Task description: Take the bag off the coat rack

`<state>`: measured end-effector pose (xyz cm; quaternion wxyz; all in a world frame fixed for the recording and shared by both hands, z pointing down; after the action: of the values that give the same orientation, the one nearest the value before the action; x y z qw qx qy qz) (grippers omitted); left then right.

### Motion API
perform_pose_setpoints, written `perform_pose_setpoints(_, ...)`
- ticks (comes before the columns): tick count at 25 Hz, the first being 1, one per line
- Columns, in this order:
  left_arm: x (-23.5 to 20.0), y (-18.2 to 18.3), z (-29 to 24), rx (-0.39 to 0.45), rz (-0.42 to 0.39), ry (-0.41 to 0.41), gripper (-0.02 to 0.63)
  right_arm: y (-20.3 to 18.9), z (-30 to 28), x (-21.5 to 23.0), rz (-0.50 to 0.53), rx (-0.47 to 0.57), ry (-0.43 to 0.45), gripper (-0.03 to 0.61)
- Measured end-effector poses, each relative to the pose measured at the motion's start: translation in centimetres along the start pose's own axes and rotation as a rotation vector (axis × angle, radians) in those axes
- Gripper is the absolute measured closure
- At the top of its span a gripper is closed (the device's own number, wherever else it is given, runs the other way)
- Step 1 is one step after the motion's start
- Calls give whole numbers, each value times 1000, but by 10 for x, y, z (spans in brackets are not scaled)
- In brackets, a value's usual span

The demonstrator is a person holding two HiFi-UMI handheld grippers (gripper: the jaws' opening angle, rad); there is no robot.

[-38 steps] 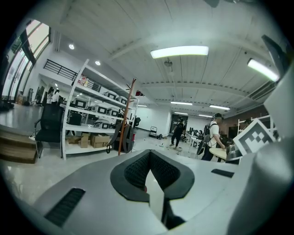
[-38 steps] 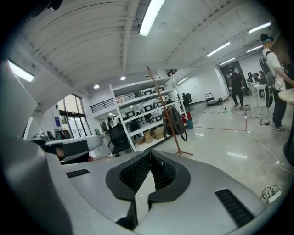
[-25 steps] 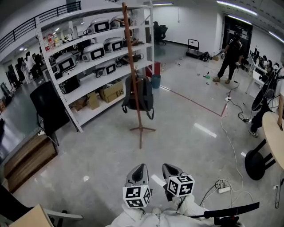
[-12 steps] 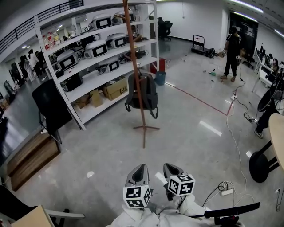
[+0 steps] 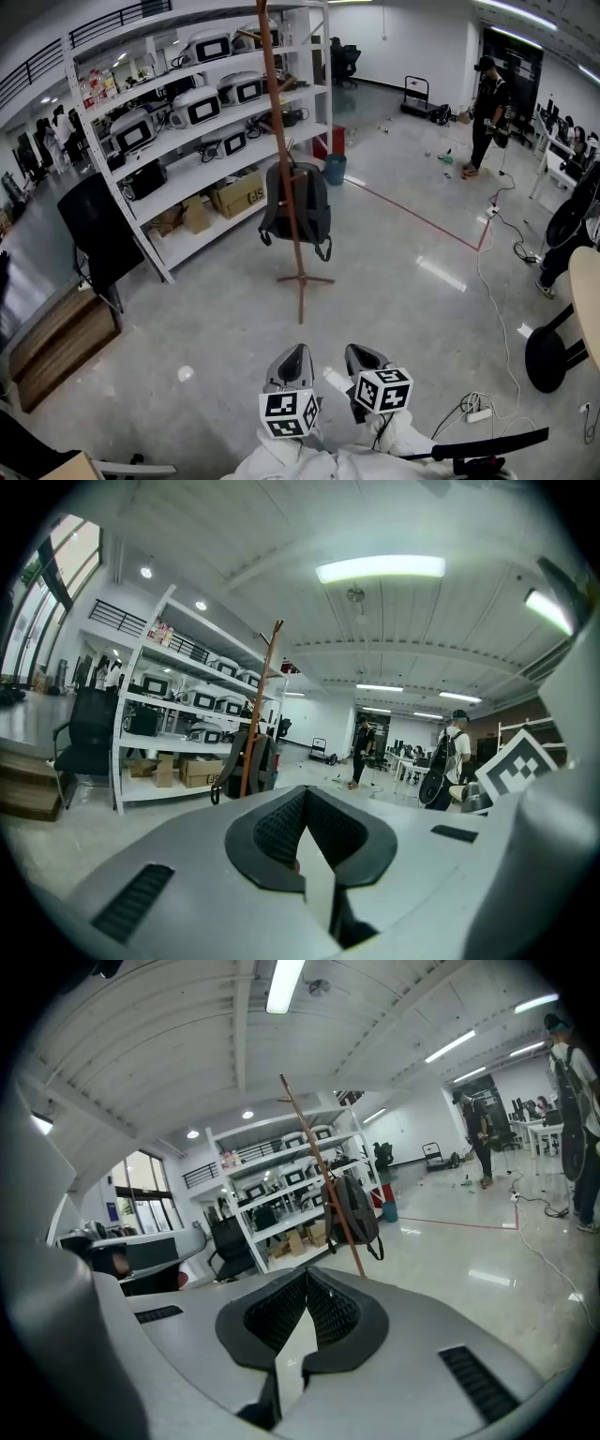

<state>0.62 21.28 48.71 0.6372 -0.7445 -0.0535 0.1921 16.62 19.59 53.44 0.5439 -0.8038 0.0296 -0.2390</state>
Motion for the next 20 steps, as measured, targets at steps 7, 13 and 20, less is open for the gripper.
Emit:
perform_pose_setpoints(7,-21,13,-35,-4,-4,-9,612,17,-38,3,-7,-2,-1,566)
perform_pose_setpoints(13,-45,28,-61,8,-13,-10,612,33,-71,3,-9,6,-14,566)
perform_pose_setpoints(20,-78,33,-92,2,0,-7,612,44,-115,-2,-4,0,-13,566)
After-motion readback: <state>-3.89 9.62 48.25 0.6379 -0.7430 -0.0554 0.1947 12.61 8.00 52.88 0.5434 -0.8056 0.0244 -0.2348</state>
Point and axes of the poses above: the fingertips, and each gripper's own axes: z backward along the fingers, x to its right, y out of its top, the point moved 6 cm from there along z, backward along the fingers, and after that the axes turned 4 degrees about x, right-handed, at the moved point
